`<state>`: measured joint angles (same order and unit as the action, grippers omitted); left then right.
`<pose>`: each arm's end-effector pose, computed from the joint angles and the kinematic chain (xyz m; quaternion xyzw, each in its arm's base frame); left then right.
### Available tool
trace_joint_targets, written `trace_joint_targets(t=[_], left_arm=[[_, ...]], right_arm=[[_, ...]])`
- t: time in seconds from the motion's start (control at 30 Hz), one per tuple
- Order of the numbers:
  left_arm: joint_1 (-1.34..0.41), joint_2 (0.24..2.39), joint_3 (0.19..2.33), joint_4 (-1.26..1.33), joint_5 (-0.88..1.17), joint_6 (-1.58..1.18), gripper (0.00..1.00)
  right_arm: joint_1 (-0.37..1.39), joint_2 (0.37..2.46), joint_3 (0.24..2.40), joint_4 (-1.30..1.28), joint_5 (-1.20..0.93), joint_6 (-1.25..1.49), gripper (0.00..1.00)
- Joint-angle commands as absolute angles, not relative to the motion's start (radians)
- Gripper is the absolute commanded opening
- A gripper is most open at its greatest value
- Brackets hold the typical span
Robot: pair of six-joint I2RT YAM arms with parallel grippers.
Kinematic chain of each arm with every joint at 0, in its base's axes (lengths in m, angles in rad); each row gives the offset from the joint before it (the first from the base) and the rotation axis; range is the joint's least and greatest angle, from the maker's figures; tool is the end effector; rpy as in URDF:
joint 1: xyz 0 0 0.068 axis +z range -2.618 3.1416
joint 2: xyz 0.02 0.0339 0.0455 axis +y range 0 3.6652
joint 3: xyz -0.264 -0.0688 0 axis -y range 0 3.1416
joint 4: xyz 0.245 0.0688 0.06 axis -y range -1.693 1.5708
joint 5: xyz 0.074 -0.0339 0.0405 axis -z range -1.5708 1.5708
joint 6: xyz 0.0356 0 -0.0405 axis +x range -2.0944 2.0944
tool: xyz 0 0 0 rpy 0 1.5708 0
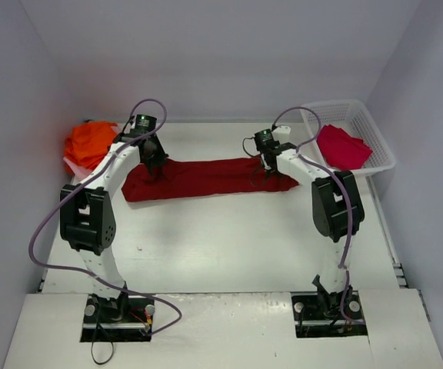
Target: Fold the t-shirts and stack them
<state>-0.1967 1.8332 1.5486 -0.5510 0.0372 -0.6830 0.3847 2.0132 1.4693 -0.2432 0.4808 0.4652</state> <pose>0.4057 -0.0822 0.2760 -0.2182 0.9072 -0.1687 0.3177 0.4217 0.1530 0.2019 0.1270 0.8932 -0.0476 0.4286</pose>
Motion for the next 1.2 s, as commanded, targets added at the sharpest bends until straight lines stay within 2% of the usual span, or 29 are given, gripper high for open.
trace_joint_targets(t=[0.0, 1.17], left_arm=[[-0.176, 1.824, 1.605, -0.528, 0.018, -0.663, 0.00], [-0.103, 1.894, 1.608, -0.488, 0.046, -0.652, 0.00]], right_arm=[[0.368, 1.994, 1.520, -0.233, 0.508, 0.445, 0.00], [0.347, 2.170, 1.721, -0.225, 0.469, 0.364, 0.00]])
